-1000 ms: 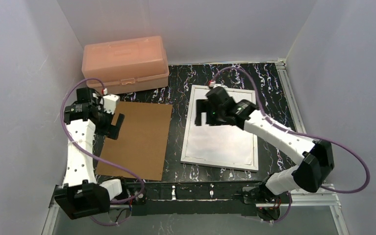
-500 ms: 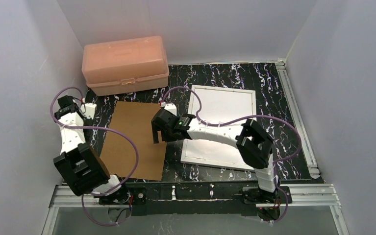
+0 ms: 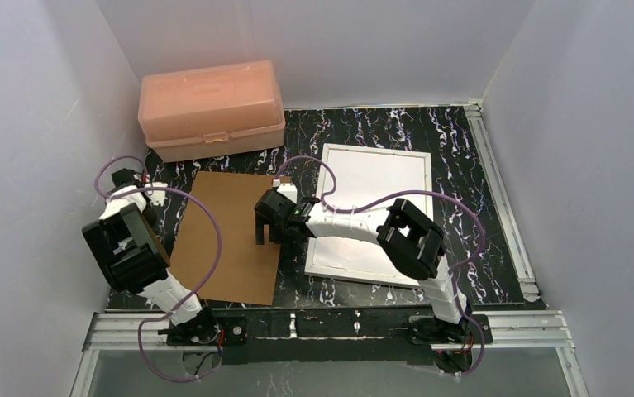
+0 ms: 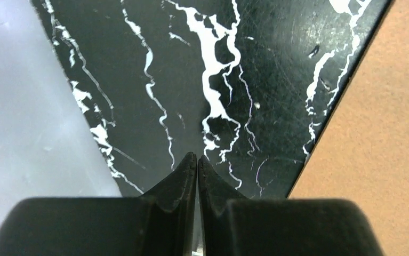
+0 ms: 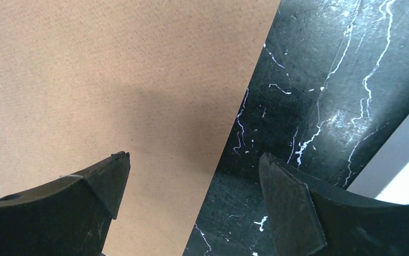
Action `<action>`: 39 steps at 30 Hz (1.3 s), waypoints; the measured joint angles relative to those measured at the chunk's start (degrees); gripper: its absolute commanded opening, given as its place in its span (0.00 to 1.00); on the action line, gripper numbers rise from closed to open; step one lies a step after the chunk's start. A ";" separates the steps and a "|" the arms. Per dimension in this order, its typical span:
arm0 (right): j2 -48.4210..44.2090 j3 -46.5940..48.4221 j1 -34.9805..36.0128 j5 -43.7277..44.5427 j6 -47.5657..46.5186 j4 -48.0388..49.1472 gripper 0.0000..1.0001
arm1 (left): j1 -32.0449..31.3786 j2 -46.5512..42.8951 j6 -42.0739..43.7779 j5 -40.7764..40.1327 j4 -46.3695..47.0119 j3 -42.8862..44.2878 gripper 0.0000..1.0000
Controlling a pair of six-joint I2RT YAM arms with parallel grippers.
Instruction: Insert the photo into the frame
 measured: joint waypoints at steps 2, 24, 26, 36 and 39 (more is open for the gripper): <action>0.46 0.04 0.02 -0.20 0.39 0.42 0.99 | 0.00 1.73 -0.83 0.09 0.79 0.00 0.03; 1.11 0.31 -0.31 0.13 6.45 2.78 0.99 | -7.93 6.86 -5.81 9.86 -4.92 4.24 0.03; 1.25 0.31 -0.35 0.07 7.34 3.45 0.99 | -8.68 6.91 -5.97 10.01 -5.22 4.26 0.03; 1.27 -0.11 -1.18 -0.68 11.78 4.68 0.99 | -10.97 7.93 -5.88 7.63 -6.58 5.22 0.02; 1.22 -0.15 -1.66 -1.60 12.48 4.94 0.99 | -12.11 8.20 -5.86 5.90 -6.75 5.35 0.01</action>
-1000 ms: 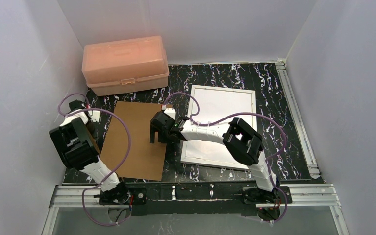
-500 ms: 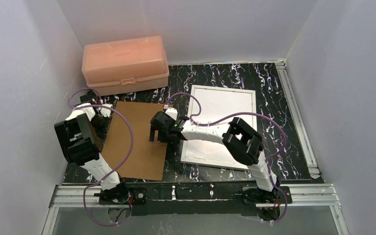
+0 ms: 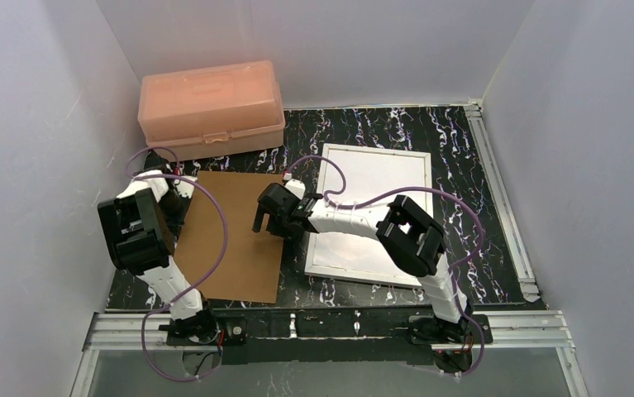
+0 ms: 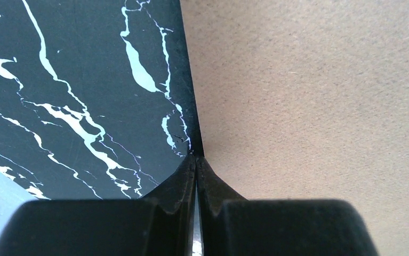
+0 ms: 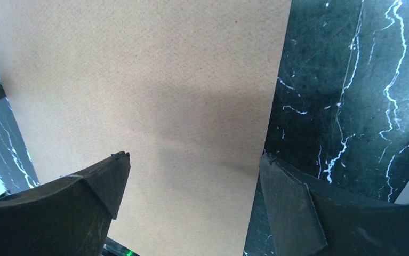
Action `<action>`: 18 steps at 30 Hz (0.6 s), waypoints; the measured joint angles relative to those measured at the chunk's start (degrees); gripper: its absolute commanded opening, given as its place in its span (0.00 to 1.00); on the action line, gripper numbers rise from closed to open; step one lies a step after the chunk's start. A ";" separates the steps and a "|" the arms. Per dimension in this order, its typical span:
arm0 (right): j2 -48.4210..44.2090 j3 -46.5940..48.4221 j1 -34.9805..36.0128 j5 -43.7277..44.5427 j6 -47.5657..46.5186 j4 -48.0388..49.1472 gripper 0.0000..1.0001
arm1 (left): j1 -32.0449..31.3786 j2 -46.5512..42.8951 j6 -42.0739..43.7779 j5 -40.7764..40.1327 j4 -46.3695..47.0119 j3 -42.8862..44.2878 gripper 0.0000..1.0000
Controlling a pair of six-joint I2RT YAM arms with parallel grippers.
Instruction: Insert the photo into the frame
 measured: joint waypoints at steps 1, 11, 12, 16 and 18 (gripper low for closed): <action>-0.04 -0.13 -0.20 -0.22 0.24 0.26 0.99 | -0.28 0.20 0.07 -0.46 -0.17 0.15 0.01; -2.82 -4.72 -1.49 -1.14 2.73 4.39 0.99 | -3.10 0.92 -0.09 -2.64 -0.85 0.85 0.00; -3.17 -5.20 -1.57 -1.07 2.82 4.42 0.99 | -3.63 0.96 -0.13 -2.71 -0.81 0.87 0.00; -5.09 -7.87 -1.84 -0.66 3.58 4.55 0.99 | -6.32 1.55 -0.63 -2.99 -0.83 1.57 0.00; -6.38 -9.60 -1.84 -0.39 3.96 5.03 0.99 | -7.43 1.68 -1.07 -3.10 -0.74 1.77 0.00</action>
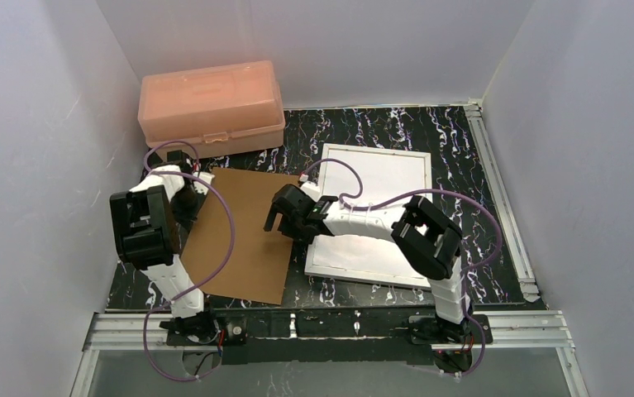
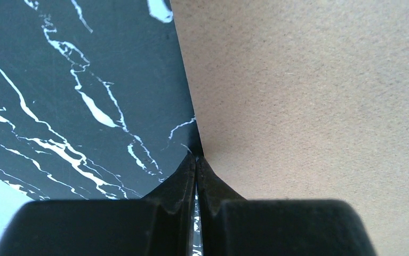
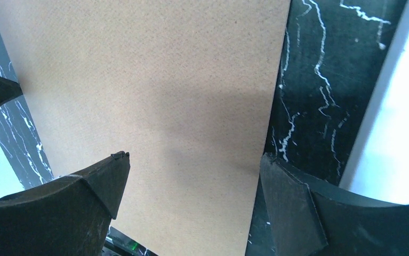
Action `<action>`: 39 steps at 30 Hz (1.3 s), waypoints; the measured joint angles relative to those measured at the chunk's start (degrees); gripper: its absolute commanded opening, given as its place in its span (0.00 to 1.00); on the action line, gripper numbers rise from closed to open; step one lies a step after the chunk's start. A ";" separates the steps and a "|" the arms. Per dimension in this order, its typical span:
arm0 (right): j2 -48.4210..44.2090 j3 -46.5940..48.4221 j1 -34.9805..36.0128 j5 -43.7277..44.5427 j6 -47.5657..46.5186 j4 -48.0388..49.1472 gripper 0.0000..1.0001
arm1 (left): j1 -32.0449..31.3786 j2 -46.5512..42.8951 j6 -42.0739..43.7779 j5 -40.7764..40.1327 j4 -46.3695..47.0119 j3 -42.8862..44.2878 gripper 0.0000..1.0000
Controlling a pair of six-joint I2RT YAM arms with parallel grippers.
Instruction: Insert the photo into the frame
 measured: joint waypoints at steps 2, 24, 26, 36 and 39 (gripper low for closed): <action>-1.20 -1.18 0.00 0.15 0.24 0.09 0.99 | -0.90 0.00 -0.33 -0.02 0.07 0.00 0.00; -11.96 -7.69 -0.09 2.19 1.57 2.93 0.99 | -4.79 0.00 -1.55 -0.92 0.26 -0.04 0.00; -12.31 -7.91 -0.13 2.54 1.60 3.04 0.99 | -5.11 -0.02 -1.57 -1.09 0.33 -0.13 0.00; -16.35 -13.68 -0.31 4.20 2.69 3.32 0.99 | -9.60 -0.26 -2.82 -0.48 -0.09 -0.31 0.00; -18.73 -15.98 -0.87 4.87 2.91 3.19 0.99 | -11.72 -0.24 -3.43 -0.42 -0.31 -0.26 0.00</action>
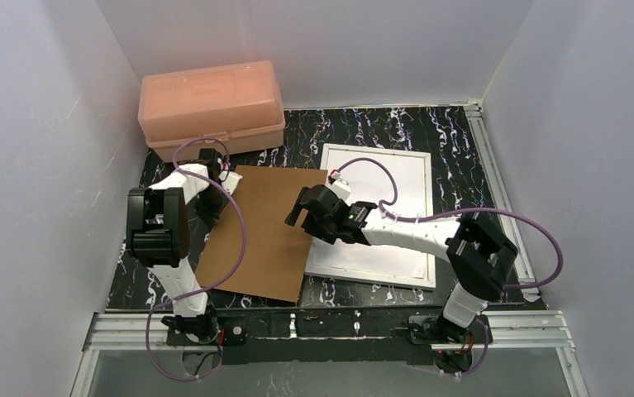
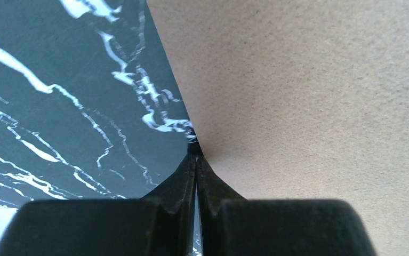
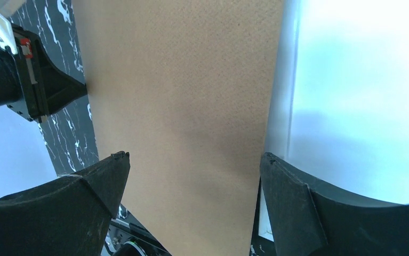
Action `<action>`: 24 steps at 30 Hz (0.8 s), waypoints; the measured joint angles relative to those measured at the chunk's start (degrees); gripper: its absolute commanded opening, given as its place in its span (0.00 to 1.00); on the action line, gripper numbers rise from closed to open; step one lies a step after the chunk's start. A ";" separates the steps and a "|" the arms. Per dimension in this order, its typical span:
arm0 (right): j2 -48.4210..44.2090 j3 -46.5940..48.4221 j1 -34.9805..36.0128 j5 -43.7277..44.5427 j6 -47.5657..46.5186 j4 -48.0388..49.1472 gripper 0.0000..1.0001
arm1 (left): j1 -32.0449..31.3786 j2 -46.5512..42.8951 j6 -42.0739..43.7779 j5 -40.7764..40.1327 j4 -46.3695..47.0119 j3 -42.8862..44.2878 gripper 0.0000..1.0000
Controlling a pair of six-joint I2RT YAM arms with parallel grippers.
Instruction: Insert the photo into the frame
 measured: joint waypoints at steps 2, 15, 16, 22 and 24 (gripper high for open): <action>-1.73 -1.55 -0.52 0.46 0.20 0.04 0.99 | -1.49 0.00 -0.61 0.13 -0.24 0.02 0.00; -12.57 -11.85 -5.66 0.17 2.03 3.69 0.99 | -6.40 -0.09 -3.32 5.09 -2.80 0.24 0.00; -12.74 -12.57 -6.10 -0.17 2.12 4.13 0.99 | -6.54 -0.09 -3.43 5.44 -2.95 0.24 0.00; -12.81 -15.06 -7.80 -2.95 2.78 5.88 0.99 | -6.88 -0.11 -4.22 7.63 -3.58 0.26 0.00; -12.81 -15.15 -8.35 -3.98 2.64 6.14 0.99 | -6.88 -0.13 -4.37 7.76 -3.63 0.26 0.00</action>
